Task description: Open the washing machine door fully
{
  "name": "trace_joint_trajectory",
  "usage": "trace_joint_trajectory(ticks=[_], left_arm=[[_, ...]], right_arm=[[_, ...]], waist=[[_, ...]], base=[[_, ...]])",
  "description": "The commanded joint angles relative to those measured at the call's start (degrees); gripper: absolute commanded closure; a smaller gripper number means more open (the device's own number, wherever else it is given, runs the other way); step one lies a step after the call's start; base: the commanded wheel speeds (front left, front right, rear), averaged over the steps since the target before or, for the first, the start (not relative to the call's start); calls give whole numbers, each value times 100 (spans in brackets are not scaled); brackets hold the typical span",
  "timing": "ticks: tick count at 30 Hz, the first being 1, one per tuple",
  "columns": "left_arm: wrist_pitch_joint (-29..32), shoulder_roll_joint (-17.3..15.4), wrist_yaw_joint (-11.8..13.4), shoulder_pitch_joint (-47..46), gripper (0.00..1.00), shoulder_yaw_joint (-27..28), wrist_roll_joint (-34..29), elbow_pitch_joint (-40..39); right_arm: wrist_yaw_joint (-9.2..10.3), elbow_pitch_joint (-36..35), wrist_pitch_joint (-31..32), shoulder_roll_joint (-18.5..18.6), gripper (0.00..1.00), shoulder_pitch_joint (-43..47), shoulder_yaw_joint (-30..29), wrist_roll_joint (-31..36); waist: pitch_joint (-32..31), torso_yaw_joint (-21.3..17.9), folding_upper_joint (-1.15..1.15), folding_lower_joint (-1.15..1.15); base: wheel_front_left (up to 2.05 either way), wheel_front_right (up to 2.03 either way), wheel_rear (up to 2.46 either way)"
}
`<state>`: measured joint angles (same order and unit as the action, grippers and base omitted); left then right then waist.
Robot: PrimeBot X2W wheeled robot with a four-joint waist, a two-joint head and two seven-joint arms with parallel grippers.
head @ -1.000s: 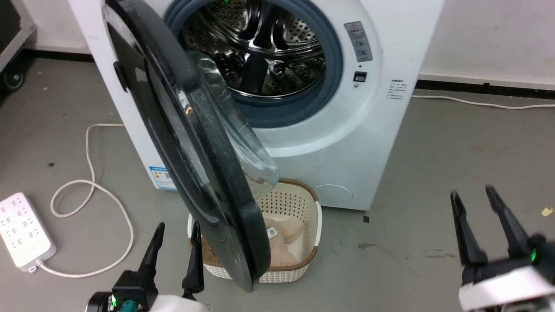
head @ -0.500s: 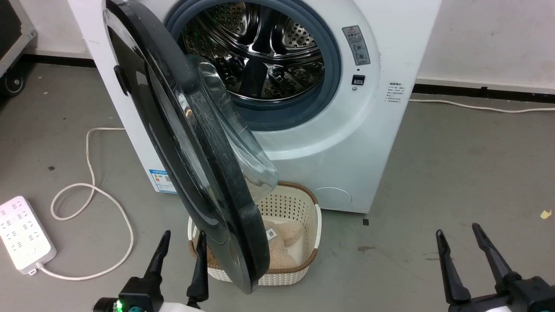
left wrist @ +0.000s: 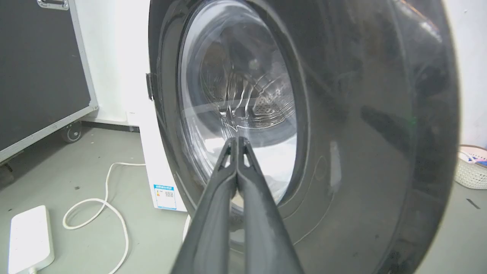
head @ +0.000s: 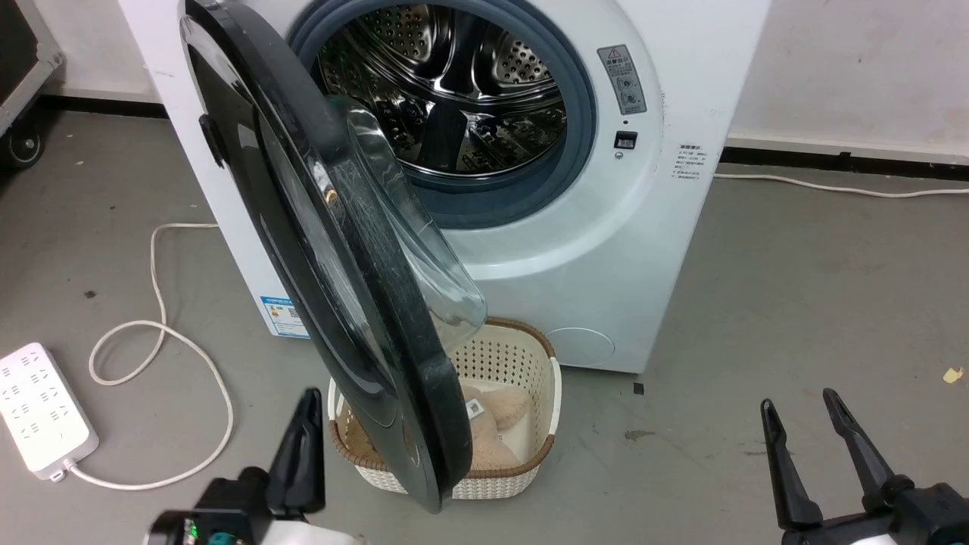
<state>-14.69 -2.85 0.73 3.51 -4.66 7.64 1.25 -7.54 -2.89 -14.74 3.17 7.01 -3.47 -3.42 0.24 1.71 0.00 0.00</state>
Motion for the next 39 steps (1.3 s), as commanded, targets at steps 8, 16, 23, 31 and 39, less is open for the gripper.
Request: trace_joint_trajectory(ticks=[8,16,23,31,39], left_arm=[[-30,-10,0,-438,100,415,15,-1164],[367,-7,-58,-1037,100,-218,-19,-2589],[934,-4,-94,-842,100,-1262,39,-2534],[1044,-4,57,-532,100,-2151,191,-1407],[876,-32,299,-692,100,-1929,457,39]], right_arm=[[5,-59,-26,-29,0,-2,-9,-68],[5,-29,-26,-29,0,-5,3,-63],[5,25,-26,-29,0,2,8,-155],[5,62,-26,-29,0,-77,-2,-259],[5,130,-26,-29,0,-147,14,-308]], waist=[[-6,15,0,0],[-72,-28,0,0],[-43,-84,0,0],[113,-106,0,0],[236,1,0,0]], base=[[0,0,0],[0,0,0],[0,0,0],[0,0,0],[0,0,0]])
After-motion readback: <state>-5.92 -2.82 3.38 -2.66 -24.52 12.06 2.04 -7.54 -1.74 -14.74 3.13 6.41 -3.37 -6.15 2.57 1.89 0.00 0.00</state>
